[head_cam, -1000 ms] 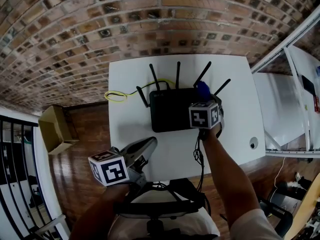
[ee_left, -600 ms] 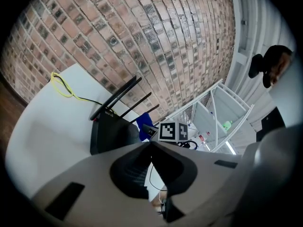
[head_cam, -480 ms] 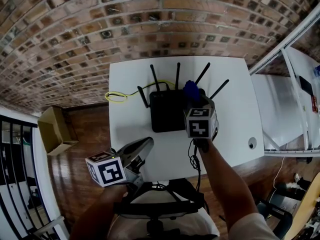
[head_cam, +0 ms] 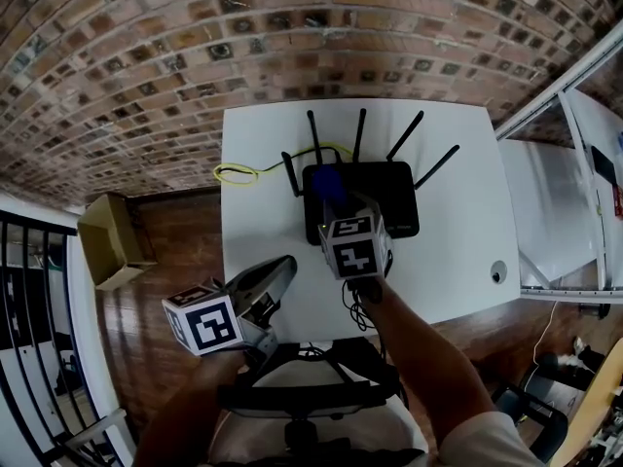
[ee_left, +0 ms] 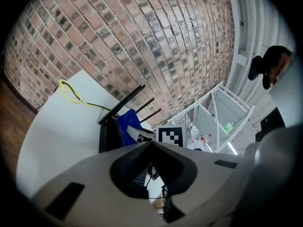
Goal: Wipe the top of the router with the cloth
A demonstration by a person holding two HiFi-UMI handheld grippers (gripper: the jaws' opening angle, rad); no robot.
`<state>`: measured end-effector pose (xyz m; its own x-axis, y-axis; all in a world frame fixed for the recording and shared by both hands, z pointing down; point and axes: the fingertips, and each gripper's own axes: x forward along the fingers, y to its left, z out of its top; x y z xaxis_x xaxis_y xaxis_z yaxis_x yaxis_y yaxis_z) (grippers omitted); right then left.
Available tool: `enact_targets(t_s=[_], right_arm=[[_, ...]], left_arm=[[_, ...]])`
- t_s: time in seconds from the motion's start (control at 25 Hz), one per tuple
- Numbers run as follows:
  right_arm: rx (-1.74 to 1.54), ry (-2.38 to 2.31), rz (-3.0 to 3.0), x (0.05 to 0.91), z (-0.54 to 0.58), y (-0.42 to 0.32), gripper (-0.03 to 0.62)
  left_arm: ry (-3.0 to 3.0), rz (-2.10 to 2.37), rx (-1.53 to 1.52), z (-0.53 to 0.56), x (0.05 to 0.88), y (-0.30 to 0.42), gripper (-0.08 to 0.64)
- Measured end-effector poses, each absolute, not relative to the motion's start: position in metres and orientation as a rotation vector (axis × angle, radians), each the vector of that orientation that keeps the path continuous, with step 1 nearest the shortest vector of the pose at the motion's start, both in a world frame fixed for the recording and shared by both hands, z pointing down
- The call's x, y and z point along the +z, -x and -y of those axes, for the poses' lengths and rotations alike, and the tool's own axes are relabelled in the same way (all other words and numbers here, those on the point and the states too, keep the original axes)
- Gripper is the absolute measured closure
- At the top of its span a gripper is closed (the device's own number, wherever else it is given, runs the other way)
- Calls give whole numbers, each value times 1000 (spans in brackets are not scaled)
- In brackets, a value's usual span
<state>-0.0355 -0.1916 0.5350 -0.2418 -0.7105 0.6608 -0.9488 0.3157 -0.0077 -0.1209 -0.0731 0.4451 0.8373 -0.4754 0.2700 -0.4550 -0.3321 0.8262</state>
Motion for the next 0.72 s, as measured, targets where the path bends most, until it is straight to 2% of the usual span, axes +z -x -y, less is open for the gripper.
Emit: enact_targets(t_s=[0.36, 0.72], right_arm=[[590, -1367, 2120, 548, 166, 87, 479], [614, -1333, 2095, 569, 153, 90, 479]], left_arm=[[-1963, 681, -15, 70, 449, 133, 541], [-1951, 672, 6, 72, 454, 131, 541]])
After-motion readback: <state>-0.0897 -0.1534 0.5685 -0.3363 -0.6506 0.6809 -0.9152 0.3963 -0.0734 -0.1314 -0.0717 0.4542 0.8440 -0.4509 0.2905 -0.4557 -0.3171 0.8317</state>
